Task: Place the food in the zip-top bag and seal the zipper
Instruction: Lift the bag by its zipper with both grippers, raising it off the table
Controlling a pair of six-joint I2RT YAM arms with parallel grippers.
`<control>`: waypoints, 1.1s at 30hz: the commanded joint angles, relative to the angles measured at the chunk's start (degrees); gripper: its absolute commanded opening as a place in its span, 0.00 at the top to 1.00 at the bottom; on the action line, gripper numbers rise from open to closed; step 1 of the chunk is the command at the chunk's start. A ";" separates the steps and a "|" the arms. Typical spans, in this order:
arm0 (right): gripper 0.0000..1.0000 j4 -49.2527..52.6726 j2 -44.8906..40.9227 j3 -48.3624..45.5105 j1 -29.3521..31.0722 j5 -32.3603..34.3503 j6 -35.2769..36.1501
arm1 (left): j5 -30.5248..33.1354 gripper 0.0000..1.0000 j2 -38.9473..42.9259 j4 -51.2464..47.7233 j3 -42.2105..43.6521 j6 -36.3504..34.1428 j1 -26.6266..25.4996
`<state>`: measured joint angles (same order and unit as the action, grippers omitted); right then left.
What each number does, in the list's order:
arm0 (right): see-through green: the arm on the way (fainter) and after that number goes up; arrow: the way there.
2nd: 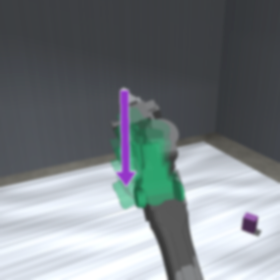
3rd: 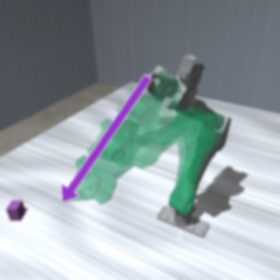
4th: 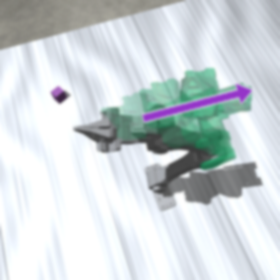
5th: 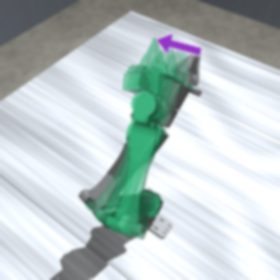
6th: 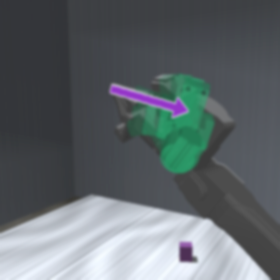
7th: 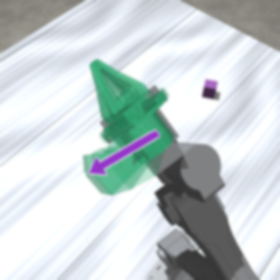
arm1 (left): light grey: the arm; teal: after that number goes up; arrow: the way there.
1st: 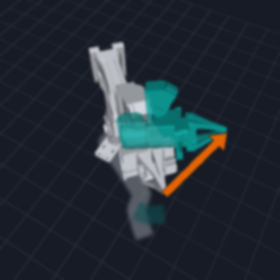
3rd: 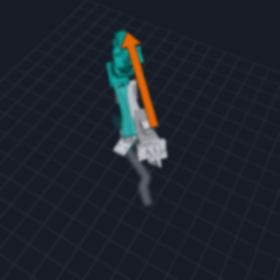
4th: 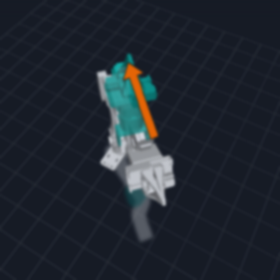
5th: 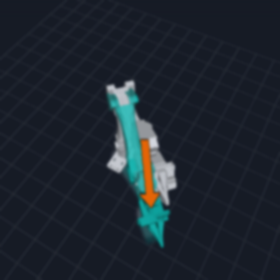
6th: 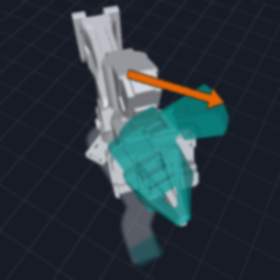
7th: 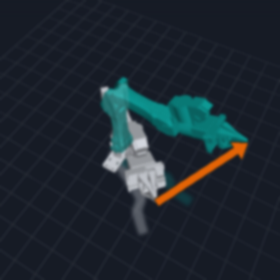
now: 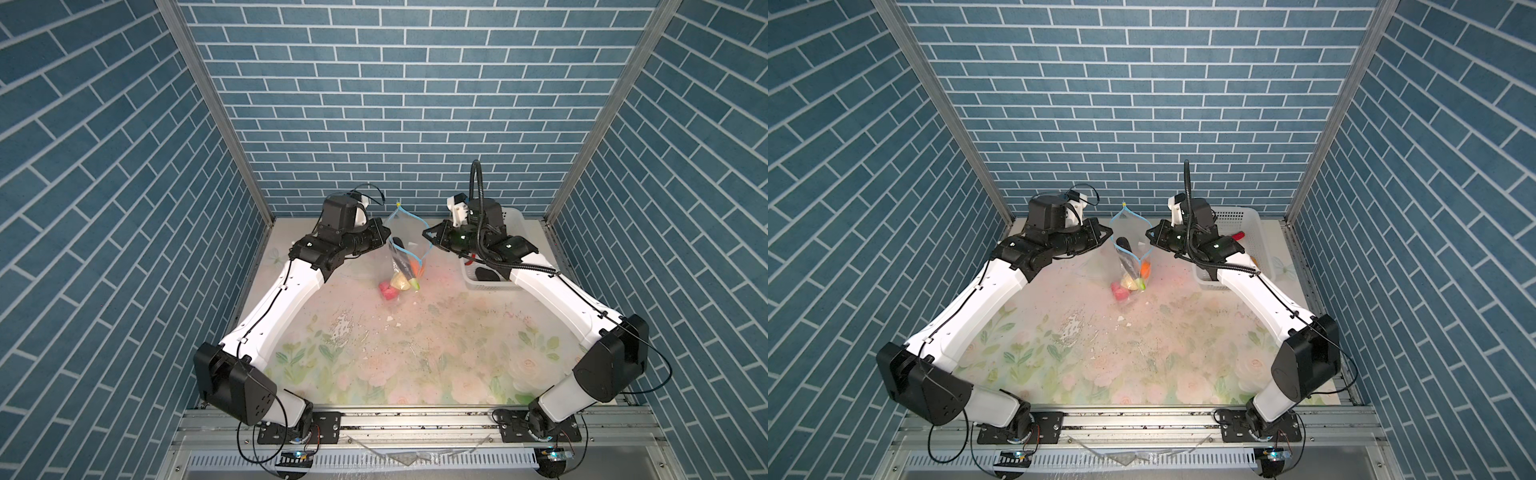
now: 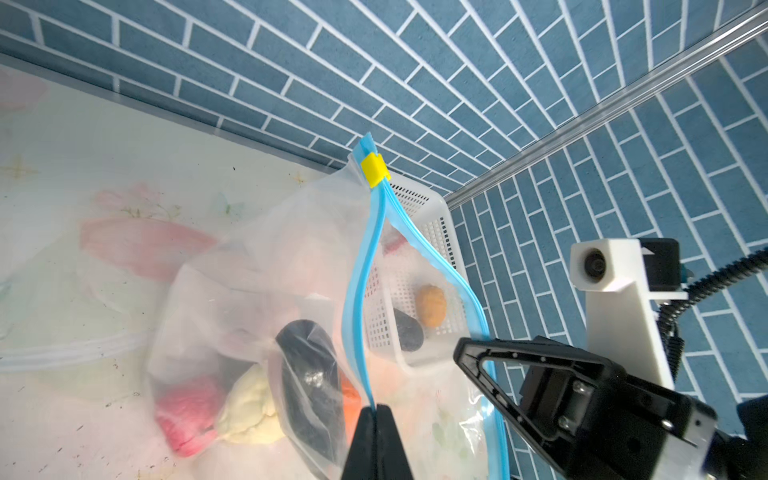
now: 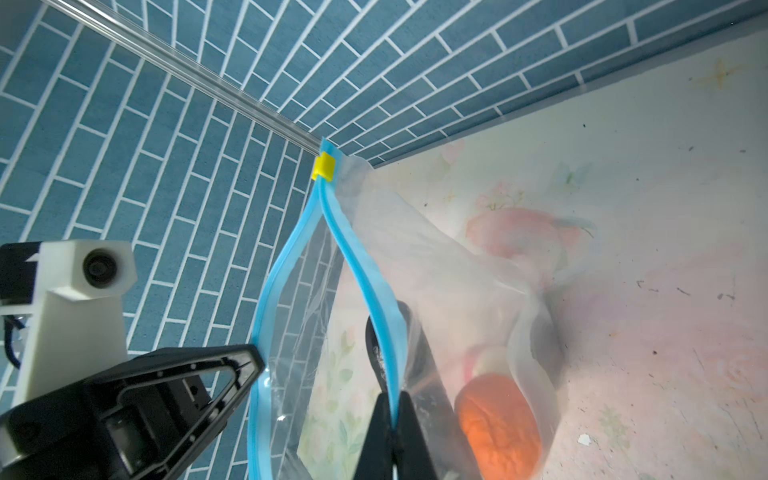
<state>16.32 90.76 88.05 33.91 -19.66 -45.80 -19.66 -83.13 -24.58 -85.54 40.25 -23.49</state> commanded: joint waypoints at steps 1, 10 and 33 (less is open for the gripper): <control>0.99 3.77 -1.56 5.39 0.75 2.45 3.86 | 1.36 1.00 2.06 -0.04 -1.30 -0.92 0.83; 0.99 6.73 0.07 10.65 2.08 3.31 5.31 | 1.91 1.00 3.59 0.57 1.13 -0.63 2.64; 0.99 7.70 4.42 12.89 5.64 3.09 5.07 | -2.73 1.00 3.50 1.45 3.58 0.80 5.05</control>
<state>25.43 94.61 99.85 39.33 -16.82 -41.67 -19.90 -78.04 -24.45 -83.35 40.27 -18.72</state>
